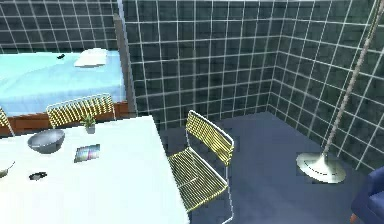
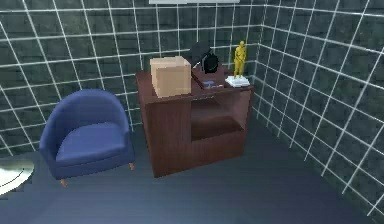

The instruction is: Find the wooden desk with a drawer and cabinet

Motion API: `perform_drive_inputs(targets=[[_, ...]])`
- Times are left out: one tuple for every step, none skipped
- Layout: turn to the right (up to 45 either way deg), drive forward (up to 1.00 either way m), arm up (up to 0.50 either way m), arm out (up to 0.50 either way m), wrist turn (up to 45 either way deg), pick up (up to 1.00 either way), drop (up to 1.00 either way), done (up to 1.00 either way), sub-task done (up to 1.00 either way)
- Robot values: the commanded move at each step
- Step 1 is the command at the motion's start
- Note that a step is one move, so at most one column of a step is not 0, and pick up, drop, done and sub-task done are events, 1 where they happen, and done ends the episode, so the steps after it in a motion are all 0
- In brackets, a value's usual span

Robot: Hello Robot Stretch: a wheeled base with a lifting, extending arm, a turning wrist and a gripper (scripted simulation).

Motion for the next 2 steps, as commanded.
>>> perform_drive_inputs(targets=[[0.0,0.05,0.00,0.00,0.0,0.00,0.00,0.00,0.00],[45.0,0.00,0.00,0.00,0.0,0.00,0.00,0.00,0.00]])
